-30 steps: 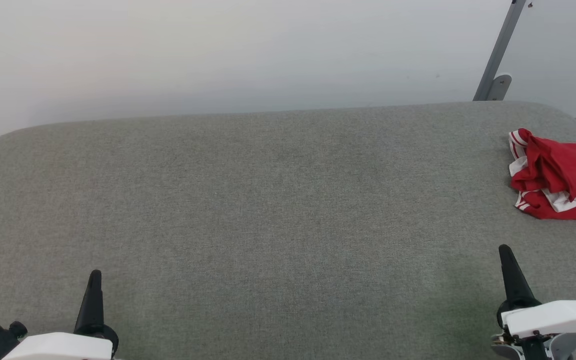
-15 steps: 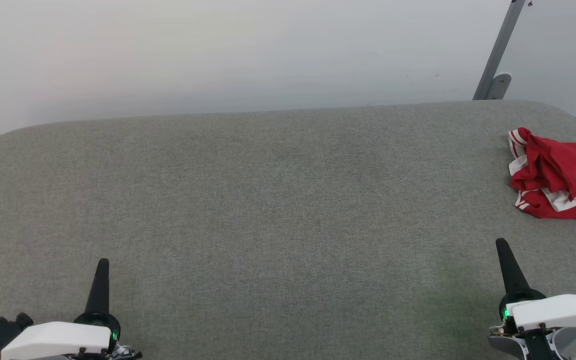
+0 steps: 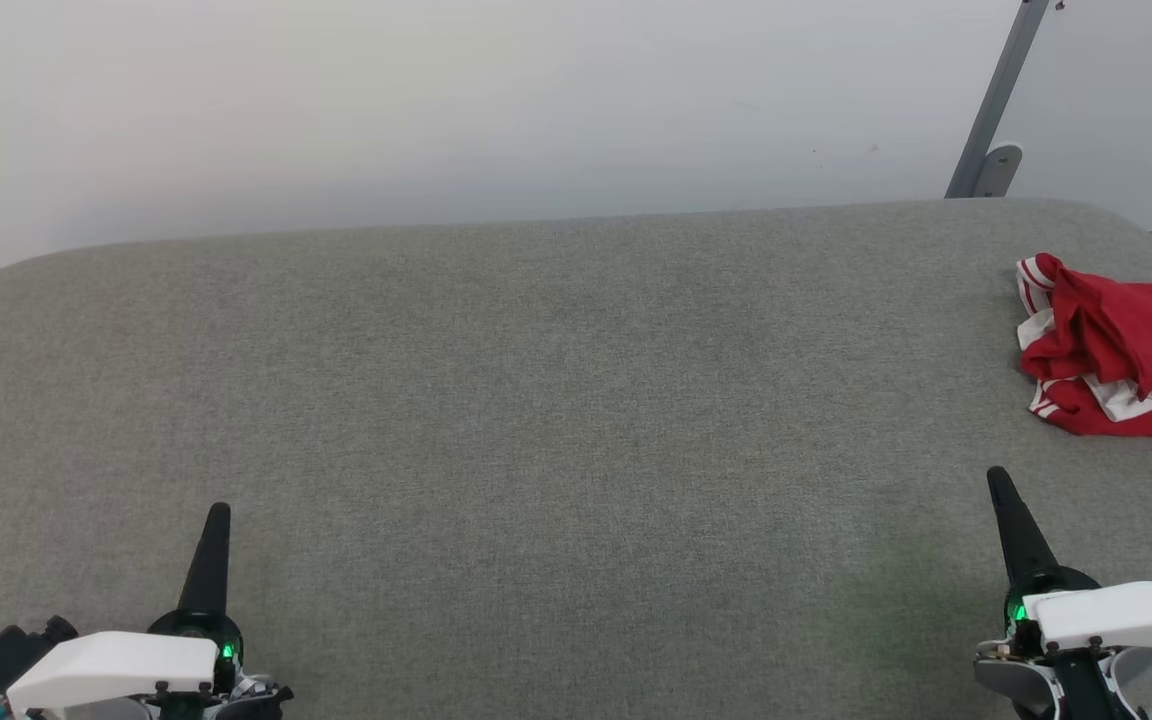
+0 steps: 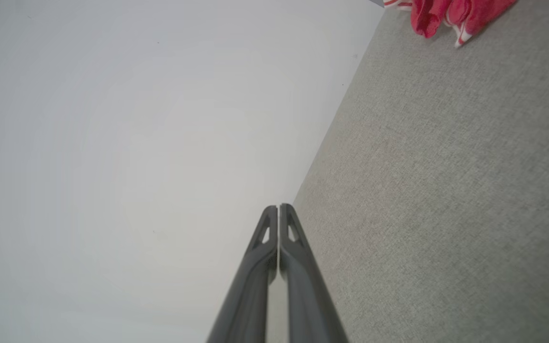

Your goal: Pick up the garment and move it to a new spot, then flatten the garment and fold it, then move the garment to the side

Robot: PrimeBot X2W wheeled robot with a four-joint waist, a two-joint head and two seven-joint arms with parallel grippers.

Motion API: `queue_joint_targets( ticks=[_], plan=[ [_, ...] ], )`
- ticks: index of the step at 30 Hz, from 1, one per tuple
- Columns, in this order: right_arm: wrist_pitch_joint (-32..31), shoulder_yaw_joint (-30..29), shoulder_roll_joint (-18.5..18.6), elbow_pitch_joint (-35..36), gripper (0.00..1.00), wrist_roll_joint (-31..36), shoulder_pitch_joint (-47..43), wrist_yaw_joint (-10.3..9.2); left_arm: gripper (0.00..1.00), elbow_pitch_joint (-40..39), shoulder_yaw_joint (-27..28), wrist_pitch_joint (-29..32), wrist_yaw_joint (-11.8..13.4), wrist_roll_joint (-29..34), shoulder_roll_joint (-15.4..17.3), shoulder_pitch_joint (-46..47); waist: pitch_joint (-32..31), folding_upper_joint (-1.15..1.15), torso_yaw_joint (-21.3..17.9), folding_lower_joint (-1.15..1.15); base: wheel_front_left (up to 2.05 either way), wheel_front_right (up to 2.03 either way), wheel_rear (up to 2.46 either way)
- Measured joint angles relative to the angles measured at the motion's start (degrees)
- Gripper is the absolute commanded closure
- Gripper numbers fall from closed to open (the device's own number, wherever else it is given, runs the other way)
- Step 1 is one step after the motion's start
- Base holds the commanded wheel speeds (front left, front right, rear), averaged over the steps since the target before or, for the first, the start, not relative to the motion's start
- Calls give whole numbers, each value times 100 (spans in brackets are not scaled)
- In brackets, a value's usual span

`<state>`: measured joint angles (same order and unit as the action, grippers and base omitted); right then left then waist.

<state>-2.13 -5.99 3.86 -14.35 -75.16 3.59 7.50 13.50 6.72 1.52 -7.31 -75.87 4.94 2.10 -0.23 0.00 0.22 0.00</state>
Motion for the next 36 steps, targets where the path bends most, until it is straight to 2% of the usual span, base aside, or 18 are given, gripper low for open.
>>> queue_joint_targets(
  ticks=[36],
  plan=[
    [-368, -42, -73, 18, 100, -1437, 196, 0, 100, 49, -11, 425, 0, -1389, -170, 337, 34, 0, -18, 0, 0, 0, 0]
  ],
)
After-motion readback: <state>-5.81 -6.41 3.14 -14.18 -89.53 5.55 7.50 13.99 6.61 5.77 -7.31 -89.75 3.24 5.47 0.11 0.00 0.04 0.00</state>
